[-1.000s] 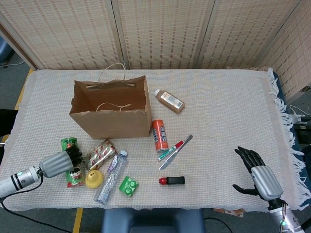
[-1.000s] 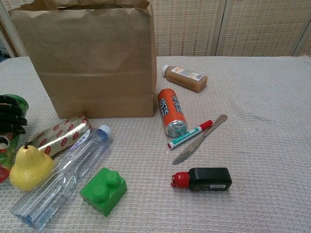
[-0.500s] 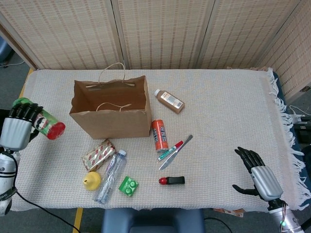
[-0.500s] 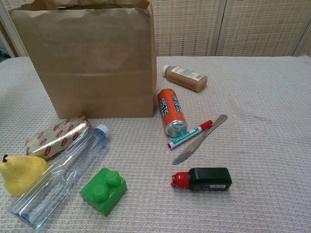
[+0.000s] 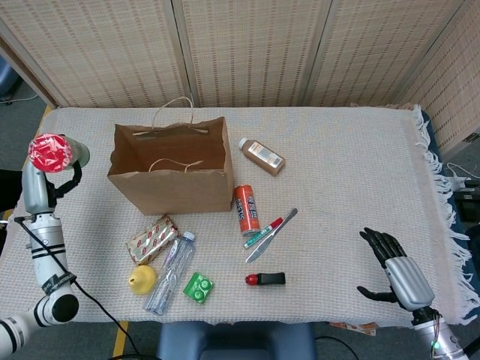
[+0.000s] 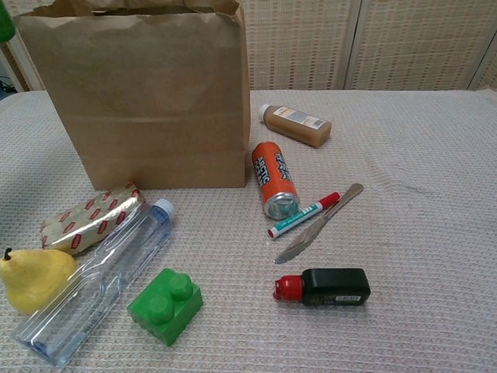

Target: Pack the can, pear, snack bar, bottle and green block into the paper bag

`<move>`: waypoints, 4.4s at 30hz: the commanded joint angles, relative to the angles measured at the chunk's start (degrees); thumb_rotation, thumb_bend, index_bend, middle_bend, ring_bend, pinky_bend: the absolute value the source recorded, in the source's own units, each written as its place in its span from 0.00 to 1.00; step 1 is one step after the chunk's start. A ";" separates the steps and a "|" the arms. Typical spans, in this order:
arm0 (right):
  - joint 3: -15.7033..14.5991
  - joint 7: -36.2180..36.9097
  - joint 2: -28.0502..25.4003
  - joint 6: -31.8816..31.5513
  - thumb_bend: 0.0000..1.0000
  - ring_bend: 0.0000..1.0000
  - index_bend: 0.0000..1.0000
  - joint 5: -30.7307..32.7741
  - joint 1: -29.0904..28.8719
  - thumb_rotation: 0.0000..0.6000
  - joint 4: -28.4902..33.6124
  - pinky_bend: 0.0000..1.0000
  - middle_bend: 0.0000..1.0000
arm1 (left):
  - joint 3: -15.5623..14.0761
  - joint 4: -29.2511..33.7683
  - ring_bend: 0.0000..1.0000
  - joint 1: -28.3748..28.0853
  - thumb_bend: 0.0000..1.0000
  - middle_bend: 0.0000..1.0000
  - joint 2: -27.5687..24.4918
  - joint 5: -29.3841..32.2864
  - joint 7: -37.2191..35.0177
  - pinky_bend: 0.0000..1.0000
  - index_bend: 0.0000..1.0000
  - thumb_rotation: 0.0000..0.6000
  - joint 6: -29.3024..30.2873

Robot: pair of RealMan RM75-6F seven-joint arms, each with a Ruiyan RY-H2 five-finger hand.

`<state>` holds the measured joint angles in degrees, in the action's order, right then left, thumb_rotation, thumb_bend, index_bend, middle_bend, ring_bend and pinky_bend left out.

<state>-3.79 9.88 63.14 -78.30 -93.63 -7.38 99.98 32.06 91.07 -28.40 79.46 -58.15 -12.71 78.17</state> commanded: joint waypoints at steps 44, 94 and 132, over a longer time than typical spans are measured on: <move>-0.12 -0.87 -0.28 -0.28 0.05 0.00 0.00 -0.91 -0.43 1.00 -0.36 0.00 0.00 | -3.40 7.33 0.00 -15.99 0.41 0.00 -0.81 5.58 13.89 0.11 0.00 1.00 -12.83; -0.26 -1.66 -0.10 0.22 0.05 0.00 0.00 -0.06 -0.17 1.00 0.03 0.00 0.00 | -36.96 -9.52 0.02 8.89 0.36 0.00 -19.32 -39.48 -0.36 0.14 0.00 1.00 1.54; -0.74 -1.35 -0.78 2.00 0.05 0.00 0.00 0.47 -0.68 1.00 0.96 0.00 0.00 | -41.89 -1.46 0.00 4.38 0.34 0.00 -10.28 -45.04 9.86 0.08 0.00 1.00 -13.27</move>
<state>-4.52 8.52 62.37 -76.30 -93.16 -8.05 100.93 -9.80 89.51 -23.86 68.92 -103.10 -3.07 65.08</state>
